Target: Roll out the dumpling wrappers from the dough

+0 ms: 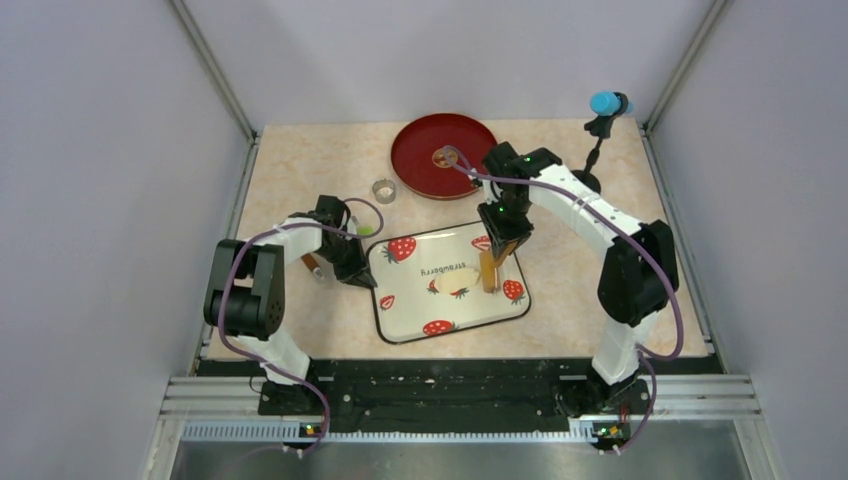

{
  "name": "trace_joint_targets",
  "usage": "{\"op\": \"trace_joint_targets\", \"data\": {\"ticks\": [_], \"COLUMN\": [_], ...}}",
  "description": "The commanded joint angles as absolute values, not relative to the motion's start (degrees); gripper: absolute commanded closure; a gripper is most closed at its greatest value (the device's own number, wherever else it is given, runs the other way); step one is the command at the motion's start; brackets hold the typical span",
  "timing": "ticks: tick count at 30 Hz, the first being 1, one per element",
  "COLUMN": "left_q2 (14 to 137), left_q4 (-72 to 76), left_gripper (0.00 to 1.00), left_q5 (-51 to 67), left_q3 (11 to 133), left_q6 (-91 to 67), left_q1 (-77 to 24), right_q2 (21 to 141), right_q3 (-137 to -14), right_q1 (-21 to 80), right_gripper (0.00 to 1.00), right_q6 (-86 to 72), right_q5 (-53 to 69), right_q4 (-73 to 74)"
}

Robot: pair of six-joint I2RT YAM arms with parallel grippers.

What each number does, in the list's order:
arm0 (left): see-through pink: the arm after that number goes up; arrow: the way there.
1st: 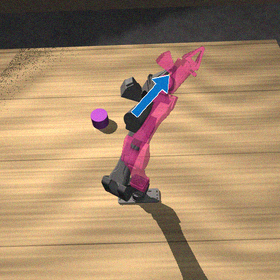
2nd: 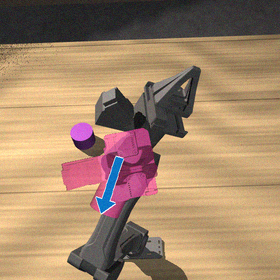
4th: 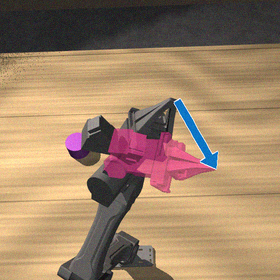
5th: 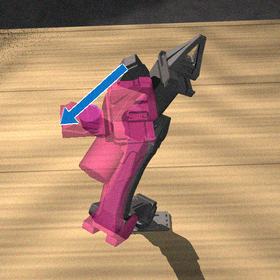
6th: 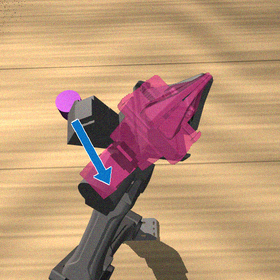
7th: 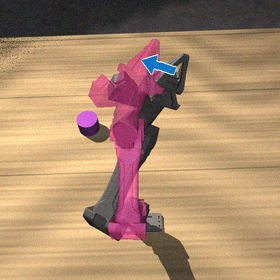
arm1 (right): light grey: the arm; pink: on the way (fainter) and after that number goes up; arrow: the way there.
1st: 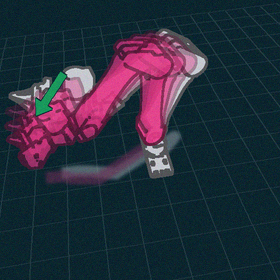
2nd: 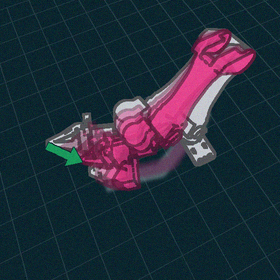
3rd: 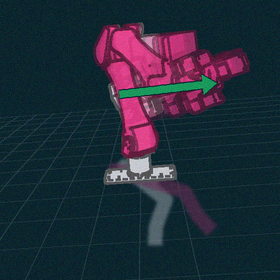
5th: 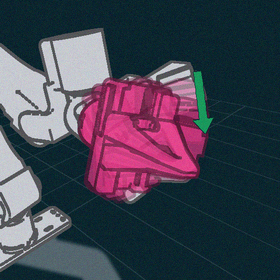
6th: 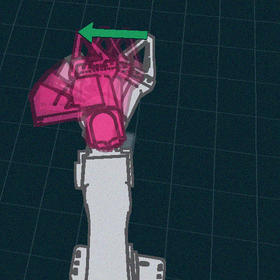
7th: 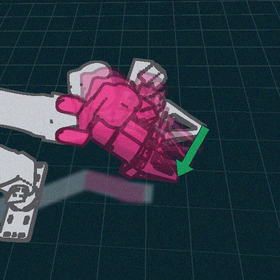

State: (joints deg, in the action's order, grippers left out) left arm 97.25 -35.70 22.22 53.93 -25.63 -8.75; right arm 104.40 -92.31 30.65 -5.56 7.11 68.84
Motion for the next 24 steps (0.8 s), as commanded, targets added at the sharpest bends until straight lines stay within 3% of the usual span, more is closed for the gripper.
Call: {"op": "trace_joint_targets", "data": {"ticks": [1,15,24], "left_q2": [98.51,98.84,99.16], "left_q4": [-35.85,-35.87,-35.86], "left_gripper": [1.00,1.00,1.00], "left_q5": [15.28,15.38,15.51], "left_q3": [51.50,51.68,51.83], "left_q6": [-24.63,-24.09,-23.73], "left_q1": [-9.51,-9.49,-9.56], "right_q2": [103.45,105.34,109.07], "right_q3": [-93.93,-107.84,-106.97], "right_q1": [31.34,34.00,38.54], "right_gripper": [1.00,1.00,1.00], "right_q6": [-4.73,-4.36,-5.20], "right_q5": [1.56,6.38,7.19], "right_q4": [68.26,71.48,71.83]}}
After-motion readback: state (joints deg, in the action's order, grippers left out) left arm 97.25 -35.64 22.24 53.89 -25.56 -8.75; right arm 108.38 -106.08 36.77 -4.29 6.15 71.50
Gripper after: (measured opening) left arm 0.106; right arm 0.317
